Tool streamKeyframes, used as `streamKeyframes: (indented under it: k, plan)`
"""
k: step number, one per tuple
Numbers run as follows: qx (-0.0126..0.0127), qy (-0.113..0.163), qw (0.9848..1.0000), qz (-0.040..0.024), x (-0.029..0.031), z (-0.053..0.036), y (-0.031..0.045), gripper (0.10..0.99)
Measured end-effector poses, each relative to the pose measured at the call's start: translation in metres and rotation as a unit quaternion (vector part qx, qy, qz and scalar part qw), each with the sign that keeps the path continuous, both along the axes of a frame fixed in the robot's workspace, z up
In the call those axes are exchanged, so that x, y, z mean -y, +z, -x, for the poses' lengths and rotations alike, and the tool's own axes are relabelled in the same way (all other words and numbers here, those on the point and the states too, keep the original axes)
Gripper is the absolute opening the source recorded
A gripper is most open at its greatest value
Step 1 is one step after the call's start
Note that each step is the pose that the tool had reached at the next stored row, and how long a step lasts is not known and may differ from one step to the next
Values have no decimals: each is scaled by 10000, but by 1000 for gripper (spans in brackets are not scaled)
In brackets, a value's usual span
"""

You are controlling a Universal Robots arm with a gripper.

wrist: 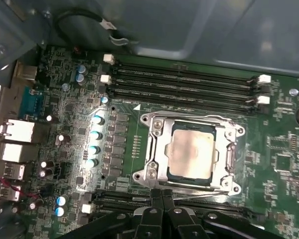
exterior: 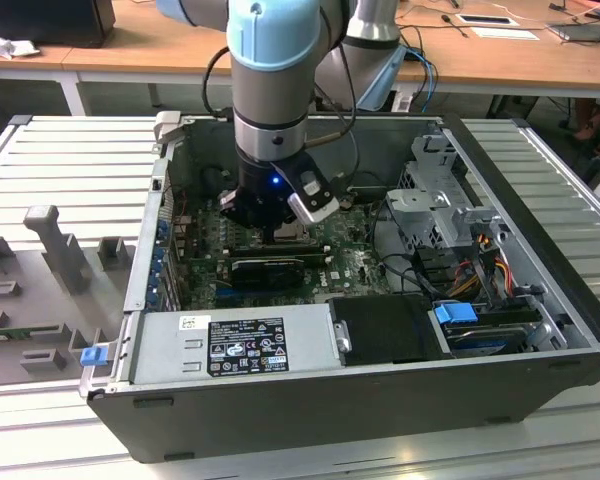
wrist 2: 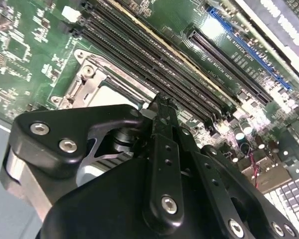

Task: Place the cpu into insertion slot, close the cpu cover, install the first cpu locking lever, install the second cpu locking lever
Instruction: 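Install the second cpu locking lever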

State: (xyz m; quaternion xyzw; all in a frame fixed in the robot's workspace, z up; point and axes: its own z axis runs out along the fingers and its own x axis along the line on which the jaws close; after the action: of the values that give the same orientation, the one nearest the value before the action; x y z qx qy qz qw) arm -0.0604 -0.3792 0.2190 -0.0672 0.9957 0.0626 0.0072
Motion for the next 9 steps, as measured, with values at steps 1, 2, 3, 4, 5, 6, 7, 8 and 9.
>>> streamKeyframes:
  k: [1, 2, 3, 4, 5, 6, 7, 8, 9]
  plan:
    - [0, 48, 10000, -7, 0, 23, -35, 106]
    - [-1, 70, 10000, -38, 3, 51, -49, 106]
    - [1, 77, 9999, -121, 21, 72, -57, 106]
    - [1, 77, 9998, -173, 42, 81, -61, 106]
    - [2, 76, 9998, -209, 59, 88, -64, 106]
    - [2, 76, 9996, -272, 86, 102, -67, 106]
    - [3, 76, 9995, -319, 109, 115, -69, 106]
    - [3, 76, 9994, -343, 121, 124, -71, 106]
    - [4, 76, 9992, -387, 137, 137, -75, 106]
